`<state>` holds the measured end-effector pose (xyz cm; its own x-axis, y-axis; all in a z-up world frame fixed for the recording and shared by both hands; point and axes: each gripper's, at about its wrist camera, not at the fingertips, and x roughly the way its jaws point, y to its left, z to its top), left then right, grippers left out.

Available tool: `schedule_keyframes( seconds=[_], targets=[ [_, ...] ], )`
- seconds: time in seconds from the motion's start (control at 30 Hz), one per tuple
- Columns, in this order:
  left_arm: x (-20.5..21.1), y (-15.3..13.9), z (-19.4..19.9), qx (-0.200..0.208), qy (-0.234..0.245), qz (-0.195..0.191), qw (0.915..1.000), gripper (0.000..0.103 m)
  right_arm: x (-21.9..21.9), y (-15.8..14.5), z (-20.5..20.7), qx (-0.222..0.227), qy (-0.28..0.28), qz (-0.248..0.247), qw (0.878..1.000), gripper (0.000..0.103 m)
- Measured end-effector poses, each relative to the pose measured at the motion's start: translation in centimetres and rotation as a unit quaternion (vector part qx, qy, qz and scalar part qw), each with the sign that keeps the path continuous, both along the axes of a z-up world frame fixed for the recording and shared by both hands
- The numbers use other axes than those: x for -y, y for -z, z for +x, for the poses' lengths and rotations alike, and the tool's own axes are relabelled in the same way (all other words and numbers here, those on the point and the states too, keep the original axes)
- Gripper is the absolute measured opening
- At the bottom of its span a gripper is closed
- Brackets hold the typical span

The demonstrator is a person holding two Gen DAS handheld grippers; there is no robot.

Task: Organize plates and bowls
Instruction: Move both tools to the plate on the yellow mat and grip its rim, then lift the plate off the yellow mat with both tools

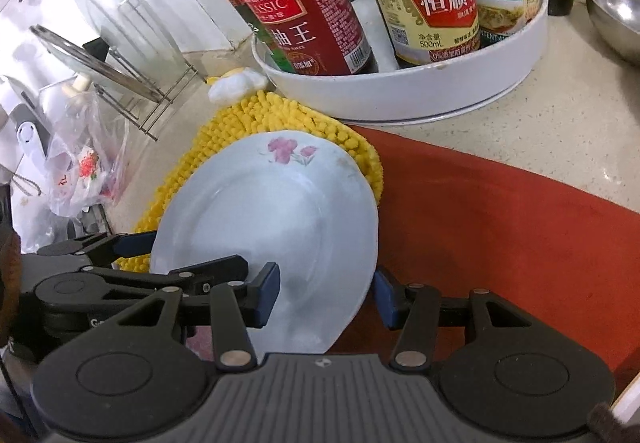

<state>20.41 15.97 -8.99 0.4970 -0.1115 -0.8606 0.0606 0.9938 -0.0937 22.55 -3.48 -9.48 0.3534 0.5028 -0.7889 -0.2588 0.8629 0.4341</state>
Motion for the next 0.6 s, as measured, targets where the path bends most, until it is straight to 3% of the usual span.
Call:
schedule_keyframes(
  seconds=[0.33, 0.6],
  targets=[
    [0.3, 0.0, -0.2, -0.007, 0.016, -0.024, 0.9996, 0.095, 0.5, -0.2, -0.6, -0.004, 0.001, 0.006, 1.000, 0.042],
    [1.1, -0.1, -1.3, -0.004, 0.035, -0.010, 0.9993, 0.096, 1.2, 0.1, -1.0, -0.015, 0.013, 0.009, 1.000, 0.042]
  ],
)
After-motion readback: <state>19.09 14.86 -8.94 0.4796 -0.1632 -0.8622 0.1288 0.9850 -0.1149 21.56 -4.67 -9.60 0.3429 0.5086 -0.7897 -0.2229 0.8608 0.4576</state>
